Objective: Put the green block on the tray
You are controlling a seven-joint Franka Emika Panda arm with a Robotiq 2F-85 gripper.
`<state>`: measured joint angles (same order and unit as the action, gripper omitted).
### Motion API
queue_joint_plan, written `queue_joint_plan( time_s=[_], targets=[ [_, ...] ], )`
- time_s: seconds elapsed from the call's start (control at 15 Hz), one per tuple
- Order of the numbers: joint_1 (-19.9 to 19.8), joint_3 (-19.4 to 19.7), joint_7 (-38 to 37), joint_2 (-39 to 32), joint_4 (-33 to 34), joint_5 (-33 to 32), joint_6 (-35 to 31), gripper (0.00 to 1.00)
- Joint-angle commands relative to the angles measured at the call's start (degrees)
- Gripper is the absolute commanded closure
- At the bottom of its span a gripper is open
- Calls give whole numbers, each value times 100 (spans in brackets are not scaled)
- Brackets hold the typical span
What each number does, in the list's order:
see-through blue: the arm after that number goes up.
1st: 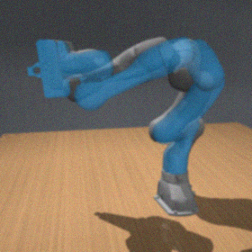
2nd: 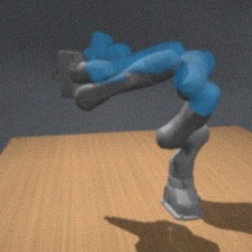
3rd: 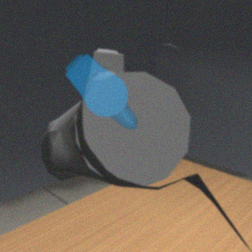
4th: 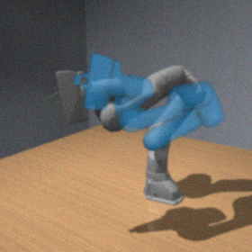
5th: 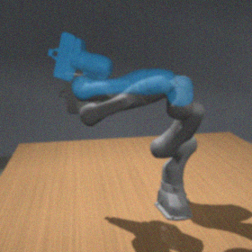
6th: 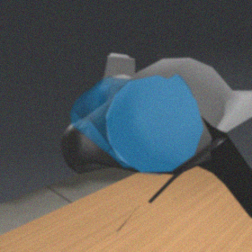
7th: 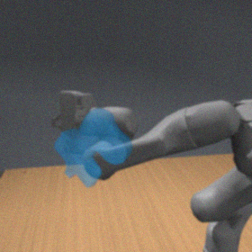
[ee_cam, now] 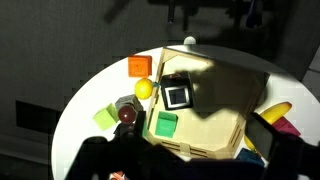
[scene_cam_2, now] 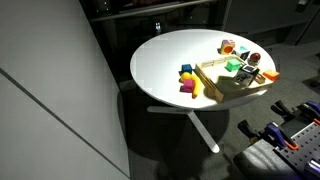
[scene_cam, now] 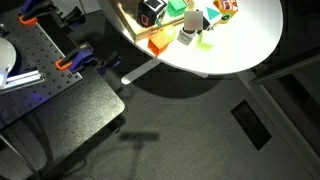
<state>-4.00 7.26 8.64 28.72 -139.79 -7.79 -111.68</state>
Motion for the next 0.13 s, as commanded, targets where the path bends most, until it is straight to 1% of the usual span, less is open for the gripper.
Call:
queue_joint_plan(
  time_s=[0.0,0.07],
  targets=[
    [-31,-29,12,-4,7,17,4,0],
    [-31,-29,12,-4,5,17,1,0]
  ],
)
